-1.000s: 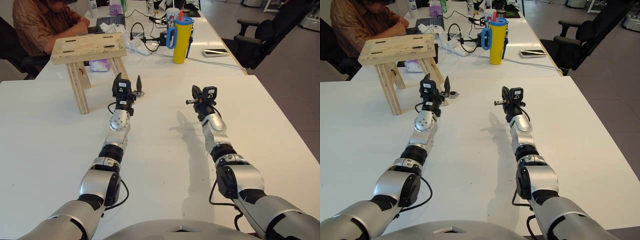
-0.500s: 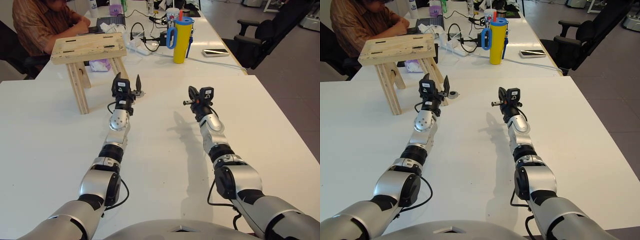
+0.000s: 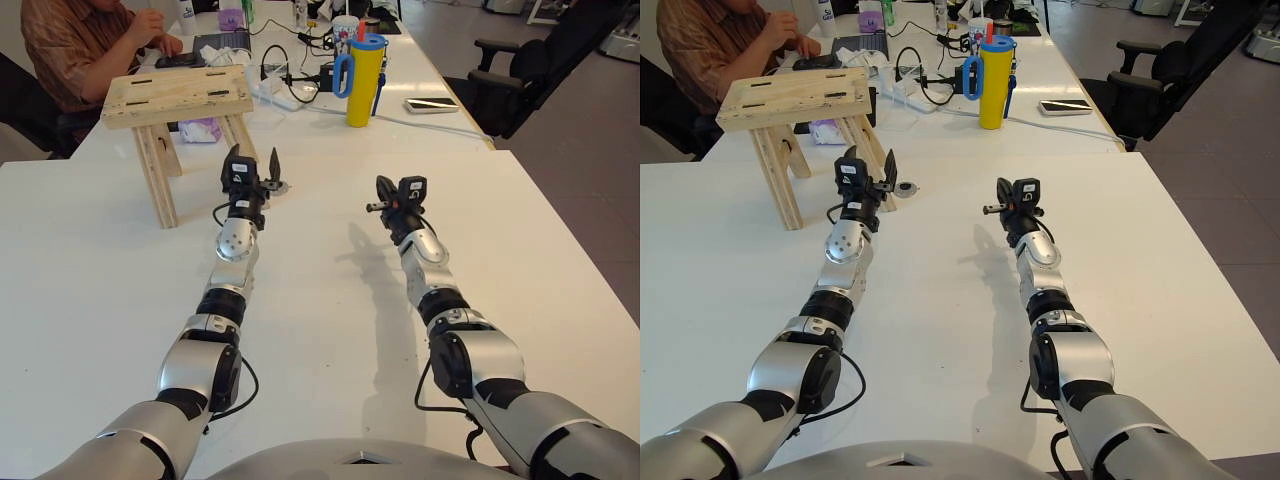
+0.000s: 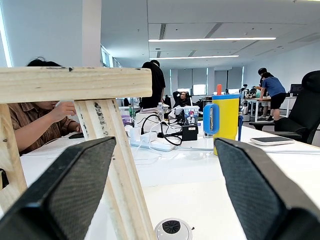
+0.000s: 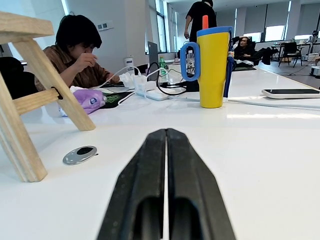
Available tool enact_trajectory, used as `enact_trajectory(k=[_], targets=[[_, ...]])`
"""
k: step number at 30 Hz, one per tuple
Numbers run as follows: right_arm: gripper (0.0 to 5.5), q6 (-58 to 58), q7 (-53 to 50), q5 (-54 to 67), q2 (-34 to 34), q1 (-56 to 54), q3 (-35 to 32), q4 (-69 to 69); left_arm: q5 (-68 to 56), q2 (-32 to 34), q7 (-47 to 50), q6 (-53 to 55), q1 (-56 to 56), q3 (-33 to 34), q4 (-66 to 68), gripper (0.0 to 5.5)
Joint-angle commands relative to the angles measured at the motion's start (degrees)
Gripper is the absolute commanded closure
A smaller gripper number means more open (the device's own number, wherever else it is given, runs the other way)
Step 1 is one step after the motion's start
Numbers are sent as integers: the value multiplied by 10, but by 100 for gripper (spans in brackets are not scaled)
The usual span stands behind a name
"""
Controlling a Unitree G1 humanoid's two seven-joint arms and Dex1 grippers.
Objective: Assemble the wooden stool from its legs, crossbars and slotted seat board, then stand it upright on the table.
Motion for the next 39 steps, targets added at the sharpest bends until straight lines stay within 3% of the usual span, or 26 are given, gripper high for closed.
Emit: enact_trajectory(k=[1, 39], targets=[[550, 7, 2, -2, -3, -16, -1, 6, -3, -1, 0, -2, 2, 3, 6, 186], [550, 18, 3, -4, -10, -25, 1, 13, 1, -14, -2, 14, 38, -5, -22, 186]])
